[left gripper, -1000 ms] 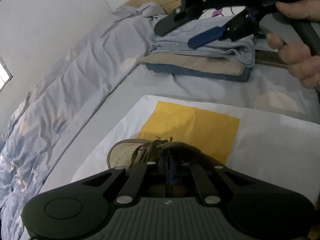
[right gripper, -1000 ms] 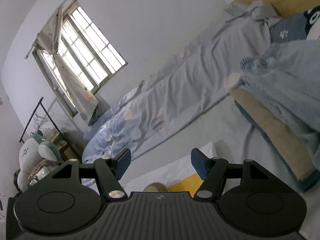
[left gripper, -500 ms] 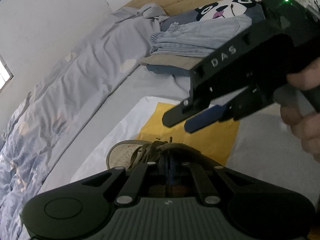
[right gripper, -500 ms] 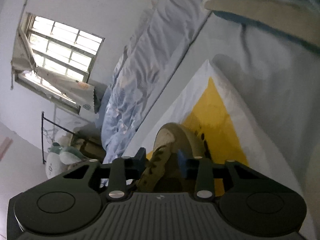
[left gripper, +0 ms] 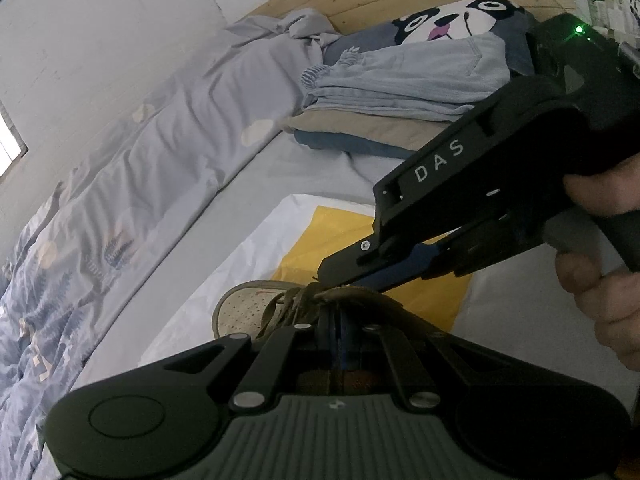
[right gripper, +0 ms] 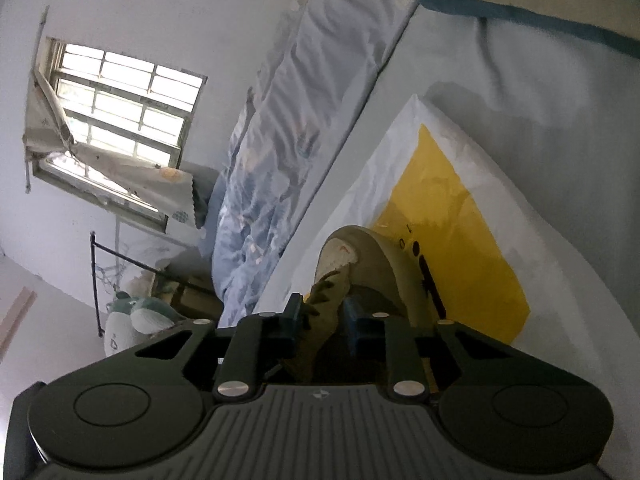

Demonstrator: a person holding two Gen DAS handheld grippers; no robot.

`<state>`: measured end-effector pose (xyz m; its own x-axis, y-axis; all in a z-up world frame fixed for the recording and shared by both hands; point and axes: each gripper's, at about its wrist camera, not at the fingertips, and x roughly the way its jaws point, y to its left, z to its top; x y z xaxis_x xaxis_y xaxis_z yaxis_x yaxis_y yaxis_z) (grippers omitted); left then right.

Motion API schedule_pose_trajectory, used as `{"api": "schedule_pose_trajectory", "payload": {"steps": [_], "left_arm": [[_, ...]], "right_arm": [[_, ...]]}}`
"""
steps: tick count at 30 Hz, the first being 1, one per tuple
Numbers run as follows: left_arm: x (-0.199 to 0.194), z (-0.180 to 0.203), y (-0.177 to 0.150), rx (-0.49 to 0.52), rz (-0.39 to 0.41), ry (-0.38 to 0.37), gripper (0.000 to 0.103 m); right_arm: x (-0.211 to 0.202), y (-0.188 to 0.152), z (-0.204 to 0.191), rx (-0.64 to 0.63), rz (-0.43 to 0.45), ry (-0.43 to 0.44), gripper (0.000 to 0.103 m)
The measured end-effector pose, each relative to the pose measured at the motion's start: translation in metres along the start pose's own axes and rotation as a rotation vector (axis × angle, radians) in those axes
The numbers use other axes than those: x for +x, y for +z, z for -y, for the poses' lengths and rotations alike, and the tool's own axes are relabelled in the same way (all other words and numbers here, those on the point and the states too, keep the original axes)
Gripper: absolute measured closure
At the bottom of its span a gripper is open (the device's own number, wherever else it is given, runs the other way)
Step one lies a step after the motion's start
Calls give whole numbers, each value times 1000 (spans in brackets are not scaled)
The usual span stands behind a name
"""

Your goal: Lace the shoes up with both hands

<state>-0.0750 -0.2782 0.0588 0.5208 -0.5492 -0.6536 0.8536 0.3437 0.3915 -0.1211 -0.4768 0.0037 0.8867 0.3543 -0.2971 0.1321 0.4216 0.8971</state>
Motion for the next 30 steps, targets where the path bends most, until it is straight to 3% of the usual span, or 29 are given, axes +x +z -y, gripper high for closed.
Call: {"api": "schedule_pose_trajectory", "payload": {"steps": [3,9,14,21,30], "left_arm": [[0,0,0,-2,0,0,102],[0,1,0,-11,2,6,102],[-1,1,0,-17,-3,11,95],[-6,1,-1,-15,-4,24,93],[-8,3,-4,13,-66,67,93]], "right_arm": [[1,-1,1,7,3,20,91],[-1,-3,-2,3,22,18,101],[-4,-3,-10,-46,38,-1,102],[-13,2,-13,-87,70,-20,102],[-26,12,-16,-125,138,-45,102]]}}
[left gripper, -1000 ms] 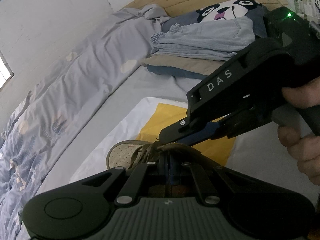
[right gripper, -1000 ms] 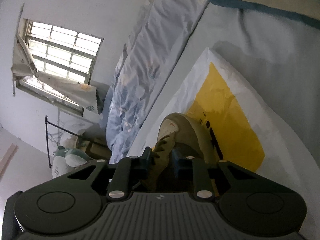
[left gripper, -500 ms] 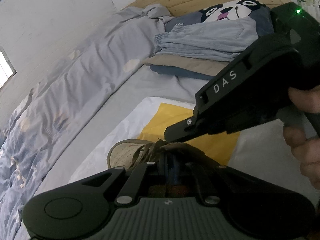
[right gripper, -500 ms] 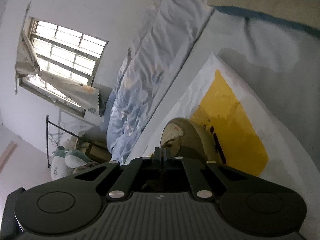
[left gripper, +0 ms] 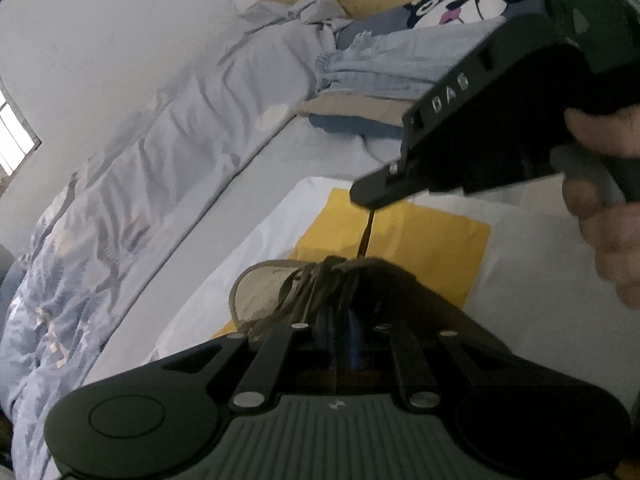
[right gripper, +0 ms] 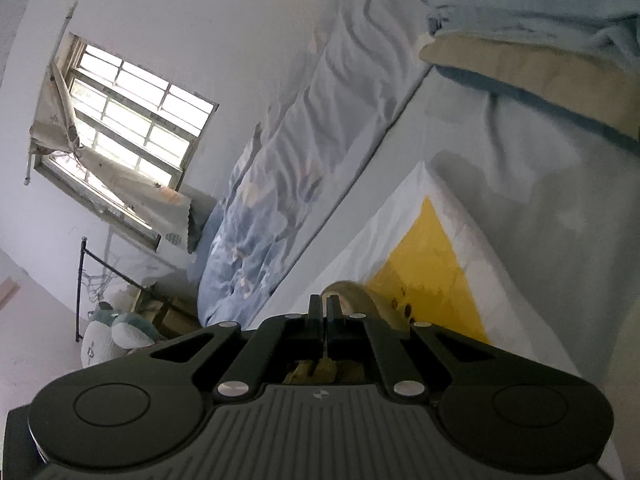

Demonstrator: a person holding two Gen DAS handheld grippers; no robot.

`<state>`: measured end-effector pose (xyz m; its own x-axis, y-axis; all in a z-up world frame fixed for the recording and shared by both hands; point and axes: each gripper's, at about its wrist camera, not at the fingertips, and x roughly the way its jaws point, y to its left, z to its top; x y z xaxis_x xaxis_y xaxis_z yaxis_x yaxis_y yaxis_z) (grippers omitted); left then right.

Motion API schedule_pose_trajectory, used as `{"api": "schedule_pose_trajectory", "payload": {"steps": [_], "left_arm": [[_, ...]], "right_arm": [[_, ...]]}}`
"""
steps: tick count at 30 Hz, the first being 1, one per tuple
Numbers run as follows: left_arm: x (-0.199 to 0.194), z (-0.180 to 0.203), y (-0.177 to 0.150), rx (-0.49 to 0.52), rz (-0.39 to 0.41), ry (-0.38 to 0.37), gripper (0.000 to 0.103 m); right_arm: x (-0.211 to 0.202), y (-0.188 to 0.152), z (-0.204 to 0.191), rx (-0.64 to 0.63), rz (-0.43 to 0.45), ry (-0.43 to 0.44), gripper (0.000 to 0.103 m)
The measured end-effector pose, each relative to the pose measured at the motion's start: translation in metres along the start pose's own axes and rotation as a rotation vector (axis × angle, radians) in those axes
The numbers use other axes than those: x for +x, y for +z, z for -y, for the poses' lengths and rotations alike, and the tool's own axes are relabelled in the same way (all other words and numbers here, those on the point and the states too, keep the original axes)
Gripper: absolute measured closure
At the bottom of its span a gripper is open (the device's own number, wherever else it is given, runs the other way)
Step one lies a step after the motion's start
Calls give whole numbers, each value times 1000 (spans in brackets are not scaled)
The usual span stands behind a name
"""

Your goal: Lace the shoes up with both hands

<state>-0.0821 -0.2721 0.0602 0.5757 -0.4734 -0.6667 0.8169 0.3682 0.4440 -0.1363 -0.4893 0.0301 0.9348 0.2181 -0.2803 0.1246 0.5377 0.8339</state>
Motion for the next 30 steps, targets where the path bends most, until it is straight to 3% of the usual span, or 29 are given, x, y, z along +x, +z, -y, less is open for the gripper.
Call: {"api": "schedule_pose_trajectory", "payload": {"steps": [14,19,22,26,30], "left_arm": [[-25,-9,-10,-9,14,143,93],[-30,-13,-9,-20,27,159,93],[-32,-13,-9,-19,29,165,93],[-31,-13,-11,-21,26,171,93],[-31,-14,-13,-27,27,182,93]], "right_arm": [[-16,17,3,-42,89,-67,103],[-15,14,5,-25,57,-30,102],[-9,9,9,29,14,-28,96],[-5,4,15,97,-10,-7,72],[0,-1,14,111,-29,13,69]]}}
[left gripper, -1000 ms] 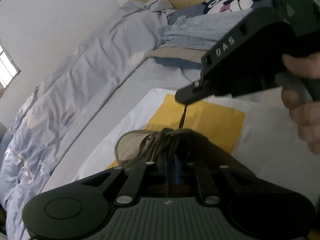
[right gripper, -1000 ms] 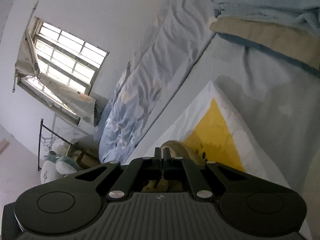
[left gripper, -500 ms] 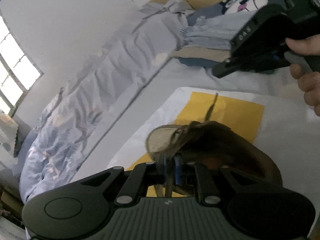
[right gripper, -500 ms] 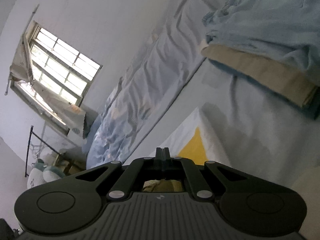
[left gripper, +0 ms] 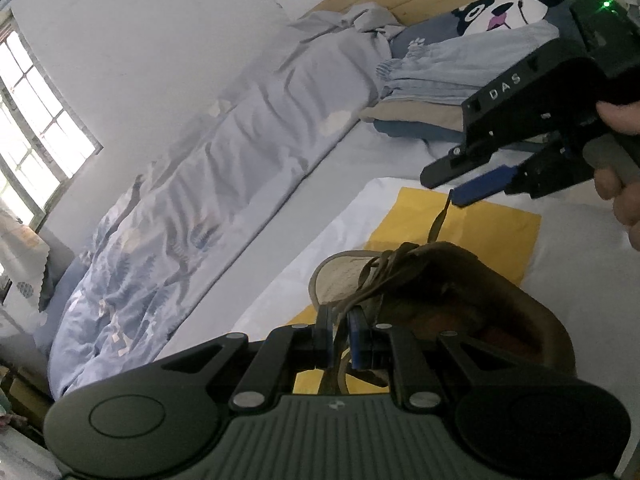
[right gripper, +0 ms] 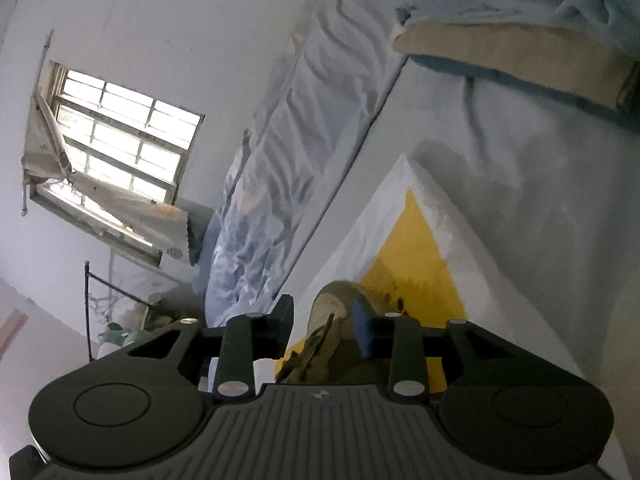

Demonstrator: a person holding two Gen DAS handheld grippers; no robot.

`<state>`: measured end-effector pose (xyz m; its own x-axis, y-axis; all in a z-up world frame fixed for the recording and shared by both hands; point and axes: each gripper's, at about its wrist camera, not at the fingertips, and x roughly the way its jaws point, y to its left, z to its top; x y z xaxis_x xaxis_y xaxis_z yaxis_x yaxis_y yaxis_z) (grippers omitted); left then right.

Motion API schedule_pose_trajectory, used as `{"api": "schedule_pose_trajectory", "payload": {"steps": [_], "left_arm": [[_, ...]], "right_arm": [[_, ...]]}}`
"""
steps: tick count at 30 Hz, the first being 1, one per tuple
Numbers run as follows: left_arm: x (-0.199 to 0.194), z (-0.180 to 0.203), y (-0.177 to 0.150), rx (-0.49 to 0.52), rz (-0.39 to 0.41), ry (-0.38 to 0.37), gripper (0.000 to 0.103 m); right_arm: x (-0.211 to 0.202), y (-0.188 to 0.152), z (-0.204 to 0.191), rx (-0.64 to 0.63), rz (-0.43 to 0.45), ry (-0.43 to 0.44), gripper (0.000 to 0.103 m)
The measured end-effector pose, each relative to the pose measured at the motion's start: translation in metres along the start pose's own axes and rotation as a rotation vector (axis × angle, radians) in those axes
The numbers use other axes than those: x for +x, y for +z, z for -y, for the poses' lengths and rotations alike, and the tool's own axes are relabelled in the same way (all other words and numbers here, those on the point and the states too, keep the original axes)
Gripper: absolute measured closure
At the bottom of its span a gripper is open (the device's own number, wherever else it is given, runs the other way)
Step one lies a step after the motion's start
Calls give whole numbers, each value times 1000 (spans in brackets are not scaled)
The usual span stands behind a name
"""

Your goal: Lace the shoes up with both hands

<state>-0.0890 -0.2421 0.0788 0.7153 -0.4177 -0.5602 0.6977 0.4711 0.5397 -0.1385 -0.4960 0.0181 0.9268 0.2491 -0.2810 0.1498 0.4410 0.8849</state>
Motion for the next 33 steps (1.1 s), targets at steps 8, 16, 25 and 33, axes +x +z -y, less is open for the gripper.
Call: {"api": "schedule_pose_trajectory", "payload": {"steps": [8,16,25,33], "left_arm": [[2,0,-3,0,-4,19,93],[5,-1,-6,-14,-18,21,93],[5,-5,-8,-26,-31,33,92],[4,-10,-8,-27,-38,57,92]], "right_arm": [[17,-12,1,31,-47,12,88],[16,-16,-11,-80,-25,-15,100],[7,-10,-24,-178,28,-30,101],[-12,2,-35,-248,111,-32,101]]}}
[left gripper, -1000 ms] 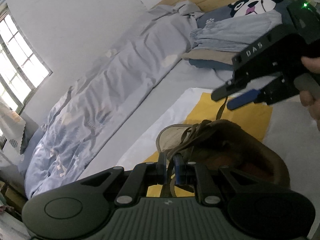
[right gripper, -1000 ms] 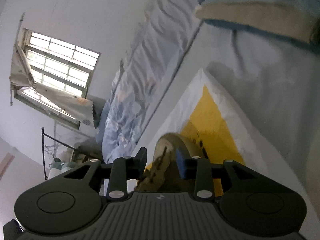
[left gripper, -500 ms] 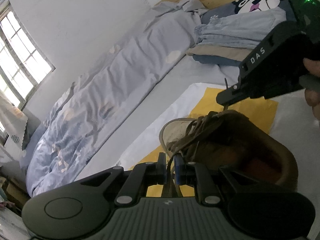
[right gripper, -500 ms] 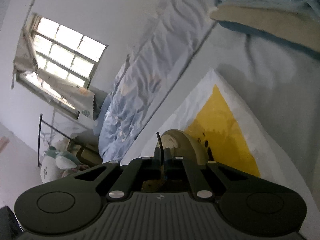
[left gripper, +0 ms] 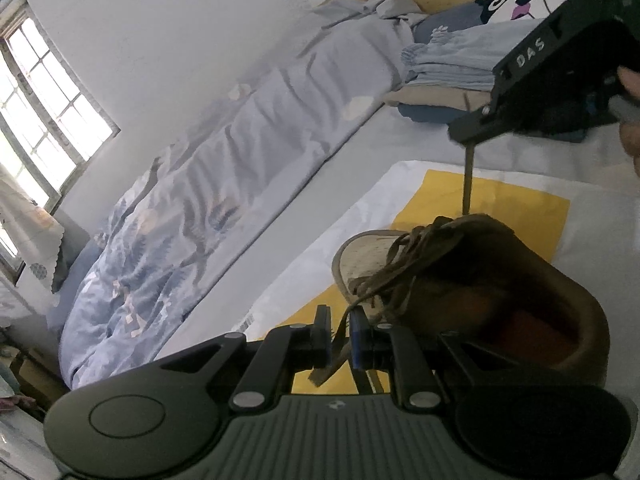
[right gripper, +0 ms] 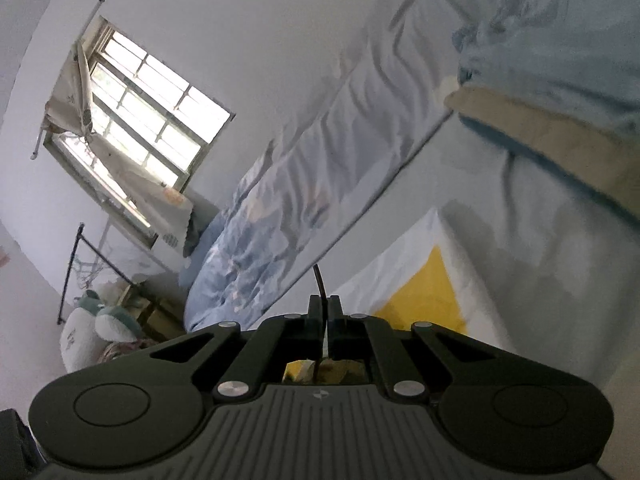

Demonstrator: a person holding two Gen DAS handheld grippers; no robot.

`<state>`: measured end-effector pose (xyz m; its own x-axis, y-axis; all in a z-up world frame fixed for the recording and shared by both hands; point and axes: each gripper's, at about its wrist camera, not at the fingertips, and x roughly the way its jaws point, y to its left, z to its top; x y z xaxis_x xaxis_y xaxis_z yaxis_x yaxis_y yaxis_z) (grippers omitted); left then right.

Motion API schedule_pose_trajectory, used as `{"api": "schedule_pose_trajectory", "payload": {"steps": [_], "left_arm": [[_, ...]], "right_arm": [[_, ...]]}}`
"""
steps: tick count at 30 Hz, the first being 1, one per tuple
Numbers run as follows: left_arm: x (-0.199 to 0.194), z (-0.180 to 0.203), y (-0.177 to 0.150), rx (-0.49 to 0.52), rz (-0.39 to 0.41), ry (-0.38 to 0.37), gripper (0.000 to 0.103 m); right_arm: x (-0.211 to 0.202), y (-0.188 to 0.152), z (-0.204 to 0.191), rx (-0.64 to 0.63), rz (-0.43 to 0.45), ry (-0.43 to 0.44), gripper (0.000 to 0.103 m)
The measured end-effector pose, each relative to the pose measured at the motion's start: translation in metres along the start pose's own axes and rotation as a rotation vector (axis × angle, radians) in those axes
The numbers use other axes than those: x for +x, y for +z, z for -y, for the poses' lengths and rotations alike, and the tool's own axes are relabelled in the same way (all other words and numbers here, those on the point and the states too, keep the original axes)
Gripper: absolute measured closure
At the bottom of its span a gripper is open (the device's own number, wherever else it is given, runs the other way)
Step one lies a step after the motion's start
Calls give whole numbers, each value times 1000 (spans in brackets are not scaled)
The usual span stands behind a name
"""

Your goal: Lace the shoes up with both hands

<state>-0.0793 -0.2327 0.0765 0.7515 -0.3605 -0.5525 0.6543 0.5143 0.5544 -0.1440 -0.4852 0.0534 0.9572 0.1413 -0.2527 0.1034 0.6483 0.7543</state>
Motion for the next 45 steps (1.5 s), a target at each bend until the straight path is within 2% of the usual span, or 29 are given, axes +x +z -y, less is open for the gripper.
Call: {"api": "schedule_pose_trajectory", "payload": {"steps": [16,27,33,39,42,45], "left_arm": [[0,-9,5,-23,8,32,91],[-3,-23,-2,-130,-15,37,91],[-5,-34,-9,-214,-29,38,90],[-7,-46,-17,-338,-40,31,89],[-11,-51,-22,-411,-36,28,83],[-17,-56,-27,-479,-34,19,82]], "right_arm": [[-31,46,26,31,158,-87,101],[-50,59,30,14,208,-102,101],[-64,64,34,16,223,-114,101],[-71,65,37,7,194,-129,100],[-73,64,43,14,166,-159,100],[-74,64,52,33,146,-210,99]]}}
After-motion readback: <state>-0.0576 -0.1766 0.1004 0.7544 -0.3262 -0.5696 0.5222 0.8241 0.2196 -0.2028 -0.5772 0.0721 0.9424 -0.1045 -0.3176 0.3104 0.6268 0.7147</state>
